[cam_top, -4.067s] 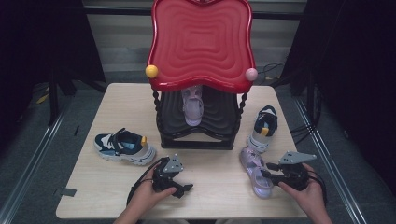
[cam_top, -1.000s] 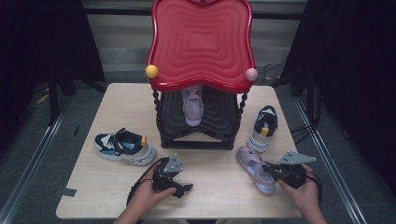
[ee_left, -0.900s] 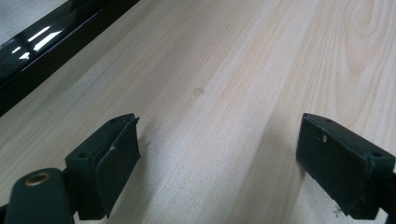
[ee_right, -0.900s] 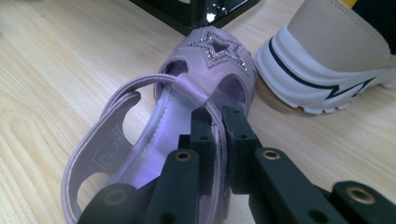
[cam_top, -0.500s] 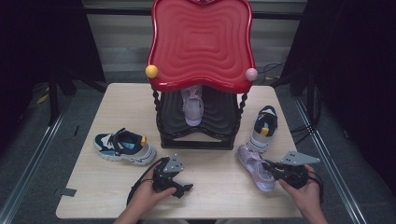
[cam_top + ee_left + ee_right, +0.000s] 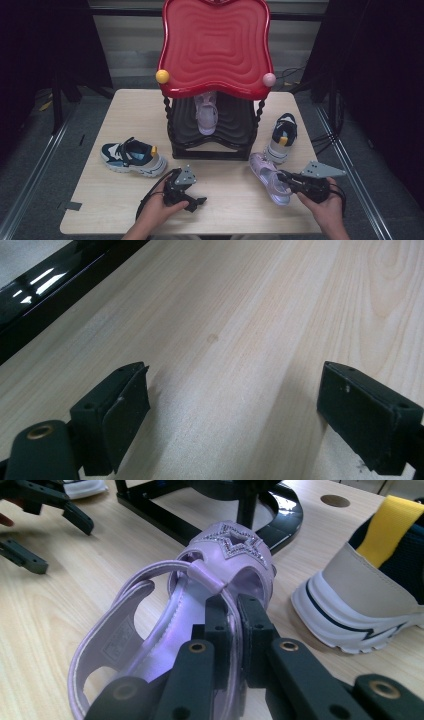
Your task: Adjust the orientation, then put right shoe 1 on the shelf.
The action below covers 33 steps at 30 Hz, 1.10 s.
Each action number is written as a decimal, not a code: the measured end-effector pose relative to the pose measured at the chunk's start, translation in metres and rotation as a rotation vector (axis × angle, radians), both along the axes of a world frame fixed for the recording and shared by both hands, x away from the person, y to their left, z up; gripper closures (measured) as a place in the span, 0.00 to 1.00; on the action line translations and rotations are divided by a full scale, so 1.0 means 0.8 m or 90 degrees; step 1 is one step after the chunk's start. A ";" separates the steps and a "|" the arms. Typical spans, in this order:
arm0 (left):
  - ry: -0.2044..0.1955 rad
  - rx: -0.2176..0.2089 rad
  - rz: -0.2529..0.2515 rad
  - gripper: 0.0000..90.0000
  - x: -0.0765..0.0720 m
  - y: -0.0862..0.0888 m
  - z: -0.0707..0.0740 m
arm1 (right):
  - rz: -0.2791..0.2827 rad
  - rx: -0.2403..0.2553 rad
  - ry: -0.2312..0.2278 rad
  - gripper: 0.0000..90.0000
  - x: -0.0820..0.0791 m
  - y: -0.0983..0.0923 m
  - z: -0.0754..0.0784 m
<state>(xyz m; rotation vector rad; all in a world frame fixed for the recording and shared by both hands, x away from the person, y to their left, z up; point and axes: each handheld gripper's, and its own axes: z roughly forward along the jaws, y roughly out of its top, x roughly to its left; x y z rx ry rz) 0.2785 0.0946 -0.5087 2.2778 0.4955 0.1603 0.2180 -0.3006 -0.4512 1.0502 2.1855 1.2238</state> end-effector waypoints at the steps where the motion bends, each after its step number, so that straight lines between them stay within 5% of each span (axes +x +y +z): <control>1: 0.000 0.000 0.000 0.14 0.000 0.000 0.000 | -0.001 0.000 -0.001 0.94 -0.001 0.001 0.001; 33: 0.000 0.000 0.000 0.14 0.000 0.000 0.000 | 0.056 -0.002 -0.053 0.94 -0.018 0.028 0.050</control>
